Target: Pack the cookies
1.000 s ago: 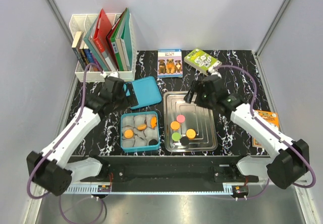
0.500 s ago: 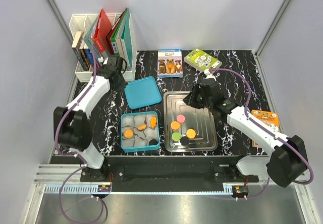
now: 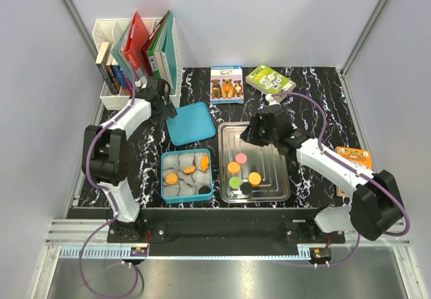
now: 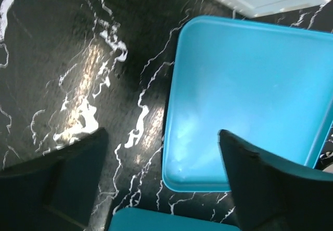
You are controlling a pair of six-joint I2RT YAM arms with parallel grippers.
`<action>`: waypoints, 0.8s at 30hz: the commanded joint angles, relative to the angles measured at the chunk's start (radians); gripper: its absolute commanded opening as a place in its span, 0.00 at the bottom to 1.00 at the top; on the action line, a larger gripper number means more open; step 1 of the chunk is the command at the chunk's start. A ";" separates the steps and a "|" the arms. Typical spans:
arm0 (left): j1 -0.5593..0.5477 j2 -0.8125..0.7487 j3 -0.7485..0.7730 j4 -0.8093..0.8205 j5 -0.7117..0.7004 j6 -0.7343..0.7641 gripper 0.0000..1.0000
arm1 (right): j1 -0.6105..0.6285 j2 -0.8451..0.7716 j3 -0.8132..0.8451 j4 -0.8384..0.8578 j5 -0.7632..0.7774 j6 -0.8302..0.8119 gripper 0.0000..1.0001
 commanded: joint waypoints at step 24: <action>0.032 0.117 -0.077 0.219 0.062 0.003 0.35 | 0.007 0.035 0.019 0.033 0.016 -0.053 0.33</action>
